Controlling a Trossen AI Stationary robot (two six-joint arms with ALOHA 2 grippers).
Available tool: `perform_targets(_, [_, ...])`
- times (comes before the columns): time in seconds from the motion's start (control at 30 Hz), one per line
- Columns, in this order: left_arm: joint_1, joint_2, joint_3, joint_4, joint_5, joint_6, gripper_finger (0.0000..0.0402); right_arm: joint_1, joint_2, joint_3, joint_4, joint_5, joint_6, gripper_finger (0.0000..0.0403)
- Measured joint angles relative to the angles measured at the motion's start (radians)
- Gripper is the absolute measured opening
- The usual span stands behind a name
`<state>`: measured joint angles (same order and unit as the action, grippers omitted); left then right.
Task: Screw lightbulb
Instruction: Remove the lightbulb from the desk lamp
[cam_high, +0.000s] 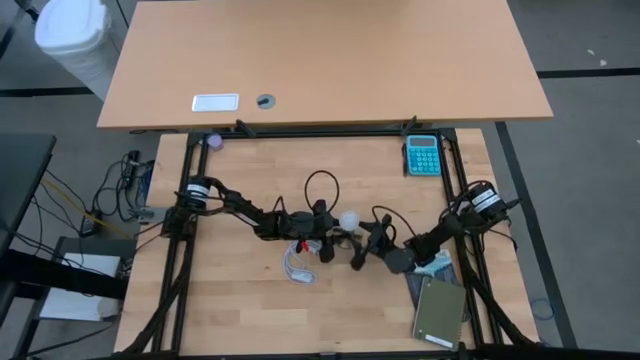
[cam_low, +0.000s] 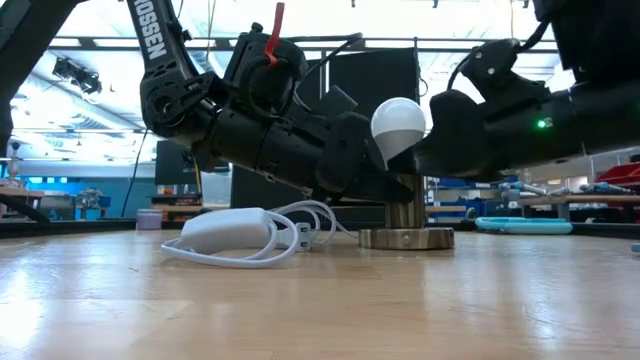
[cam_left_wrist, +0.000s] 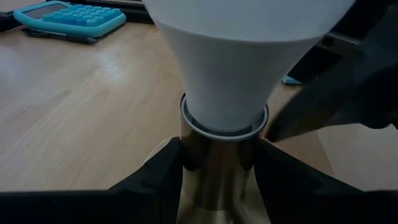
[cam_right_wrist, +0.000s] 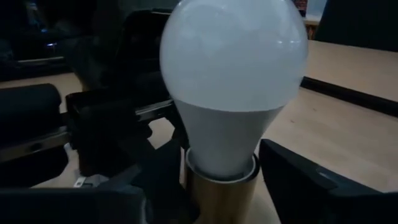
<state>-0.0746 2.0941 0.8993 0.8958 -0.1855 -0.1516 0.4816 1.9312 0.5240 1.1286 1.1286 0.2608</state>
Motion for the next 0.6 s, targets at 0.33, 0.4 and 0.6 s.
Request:
perform_targets(0.33, [0.002,0.000,-0.001,-0.003,-0.011,-0.001,0.0179,-0.040,0.000,0.000,0.015,-0.026,0.004,0.0171])
perform_targets(0.4, [0.002,0.000,-0.001,-0.003,-0.010,-0.003,0.0179,-0.039,0.000,-0.003,0.017,-0.030,-0.007,0.0170])
perform_targets(0.6, [0.002,0.000,-0.001,-0.005,-0.004,0.014,0.0179,-0.051,-0.003,-0.051,0.075,-0.111,-0.025,0.0161])
